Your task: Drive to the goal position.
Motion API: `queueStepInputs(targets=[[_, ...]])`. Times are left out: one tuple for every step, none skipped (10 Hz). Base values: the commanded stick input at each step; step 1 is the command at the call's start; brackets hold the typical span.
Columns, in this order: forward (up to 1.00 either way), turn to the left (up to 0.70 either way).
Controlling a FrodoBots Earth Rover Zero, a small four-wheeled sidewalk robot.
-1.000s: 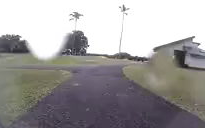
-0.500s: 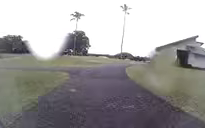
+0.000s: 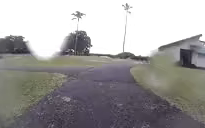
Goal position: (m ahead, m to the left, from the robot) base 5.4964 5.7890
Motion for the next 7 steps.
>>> queueStepInputs(targets=[[0.85,0.34],[0.85,0.34],[0.85,0.31],[0.85,0.00],[0.85,0.00],[0.85,0.00],[0.85,0.00]])
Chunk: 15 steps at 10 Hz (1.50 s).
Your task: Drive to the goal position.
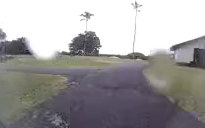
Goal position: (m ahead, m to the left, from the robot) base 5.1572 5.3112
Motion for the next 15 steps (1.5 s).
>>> queueStepInputs(targets=[[0.85,0.00],[0.85,0.00],[0.85,0.04],[0.85,0.25],[0.85,0.26],[0.85,0.04],[0.85,0.00],[0.85,0.00],[0.85,0.00],[0.85,0.00],[0.85,0.00],[0.85,0.00],[0.85,0.16],[0.85,0.31],[0.85,0.34]])
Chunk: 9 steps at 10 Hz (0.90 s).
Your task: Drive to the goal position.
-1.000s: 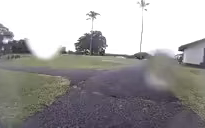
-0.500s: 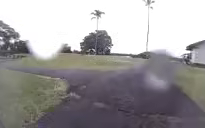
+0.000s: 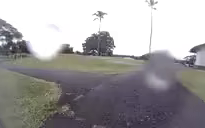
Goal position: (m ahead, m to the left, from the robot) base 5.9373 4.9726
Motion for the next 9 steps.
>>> queueStepInputs(targets=[[0.85,0.34],[0.85,0.34],[0.85,0.18],[0.85,0.00],[0.85,0.00],[0.85,0.00],[0.85,0.19],[0.85,0.31],[0.85,0.34]])
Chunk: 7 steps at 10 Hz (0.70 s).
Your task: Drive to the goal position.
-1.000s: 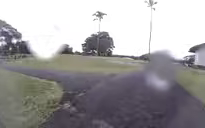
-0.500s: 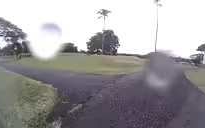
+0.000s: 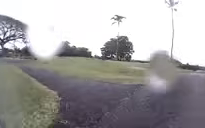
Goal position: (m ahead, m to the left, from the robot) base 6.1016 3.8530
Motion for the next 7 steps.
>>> queueStepInputs(targets=[[0.85,0.34],[0.85,0.34],[0.85,0.34],[0.85,0.25],[0.85,0.08],[0.85,0.01],[0.85,0.00]])
